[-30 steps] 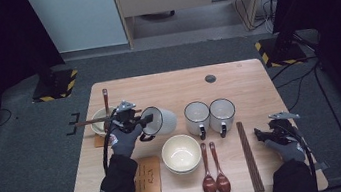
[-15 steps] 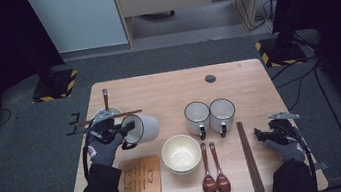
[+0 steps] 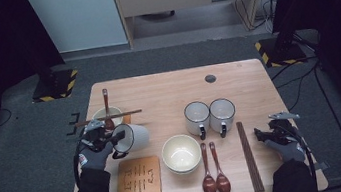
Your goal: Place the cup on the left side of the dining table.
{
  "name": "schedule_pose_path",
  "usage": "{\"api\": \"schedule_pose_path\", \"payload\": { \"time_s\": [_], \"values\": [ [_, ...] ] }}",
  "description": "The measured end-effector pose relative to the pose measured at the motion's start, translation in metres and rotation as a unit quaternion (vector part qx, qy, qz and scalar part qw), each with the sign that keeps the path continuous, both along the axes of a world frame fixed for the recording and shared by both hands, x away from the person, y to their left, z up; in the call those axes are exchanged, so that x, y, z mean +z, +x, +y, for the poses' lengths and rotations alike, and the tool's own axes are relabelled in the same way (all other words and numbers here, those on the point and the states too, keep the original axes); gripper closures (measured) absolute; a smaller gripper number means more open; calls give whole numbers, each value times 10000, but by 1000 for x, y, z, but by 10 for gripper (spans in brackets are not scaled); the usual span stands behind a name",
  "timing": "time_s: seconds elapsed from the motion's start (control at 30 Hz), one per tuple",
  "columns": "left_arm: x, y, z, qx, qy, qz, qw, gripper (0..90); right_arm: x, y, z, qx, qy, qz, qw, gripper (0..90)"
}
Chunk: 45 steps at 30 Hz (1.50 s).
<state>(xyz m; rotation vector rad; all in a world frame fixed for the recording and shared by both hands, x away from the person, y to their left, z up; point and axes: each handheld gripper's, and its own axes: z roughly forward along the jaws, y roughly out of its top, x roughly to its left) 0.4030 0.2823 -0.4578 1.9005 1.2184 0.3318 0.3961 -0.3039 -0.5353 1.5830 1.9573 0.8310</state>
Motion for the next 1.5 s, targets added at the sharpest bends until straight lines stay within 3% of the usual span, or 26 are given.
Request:
{"api": "schedule_pose_path", "payload": {
  "time_s": [0.5, 0.77, 1.0, 1.3, 1.5],
  "values": [
    [-19, 5, 5, 36, 360, 297, 9989, 816, 0, 0, 0, 4, -1, 2, 10000, 201],
    [-20, 7, 2, 6, 484, 310, 9983, 812, 0, 0, 0, -7, 2, -2, 10000, 202],
    [-22, 11, 0, 28, 348, 284, 9990, 799, 0, 0, 0, -1, -3, -11, 10000, 202],
    [-23, 19, -12, -5, 385, 163, 9991, 768, 0, 0, 0, 3, -9, -16, 10000, 202],
    [-22, 25, -21, -78, 298, 89, 9995, 732, 0, 0, 0, 2, -13, -16, 10000, 203]
  ]
}}
